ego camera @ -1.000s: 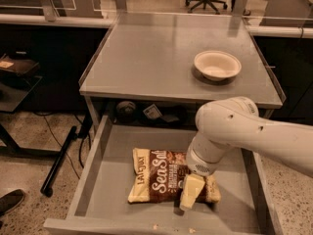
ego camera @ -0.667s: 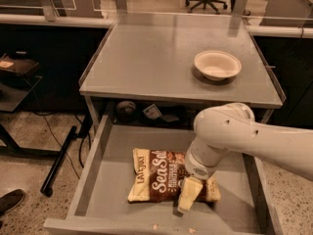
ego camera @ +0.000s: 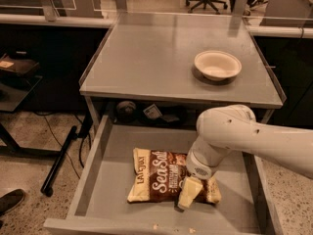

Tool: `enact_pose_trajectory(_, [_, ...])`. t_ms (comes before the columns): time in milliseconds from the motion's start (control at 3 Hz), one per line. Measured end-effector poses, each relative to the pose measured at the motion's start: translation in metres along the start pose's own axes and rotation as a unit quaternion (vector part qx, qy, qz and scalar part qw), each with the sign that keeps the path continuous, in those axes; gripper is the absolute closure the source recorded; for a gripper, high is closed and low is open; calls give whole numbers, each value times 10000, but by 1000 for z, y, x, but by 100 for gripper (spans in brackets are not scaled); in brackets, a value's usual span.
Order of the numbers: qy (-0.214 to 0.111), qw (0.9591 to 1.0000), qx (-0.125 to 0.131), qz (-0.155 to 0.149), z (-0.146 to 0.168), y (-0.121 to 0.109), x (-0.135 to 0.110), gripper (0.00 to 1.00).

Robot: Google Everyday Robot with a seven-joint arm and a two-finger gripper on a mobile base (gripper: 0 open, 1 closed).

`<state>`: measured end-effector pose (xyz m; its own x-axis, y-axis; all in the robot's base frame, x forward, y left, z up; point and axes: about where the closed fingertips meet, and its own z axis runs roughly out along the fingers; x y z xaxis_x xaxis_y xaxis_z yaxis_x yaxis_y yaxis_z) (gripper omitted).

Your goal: Pick brown chip bag from top drawer and place on counter

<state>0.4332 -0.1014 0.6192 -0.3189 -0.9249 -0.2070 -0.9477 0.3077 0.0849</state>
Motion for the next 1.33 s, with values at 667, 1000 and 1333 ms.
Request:
enact_pose_trajectory(667, [0, 10000, 0, 0, 0, 0, 0, 78])
enact_pose_trajectory(1000, [0, 10000, 0, 0, 0, 0, 0, 99])
enact_pose_trajectory(1333, [-1, 10000, 0, 1, -6, 1, -1, 100])
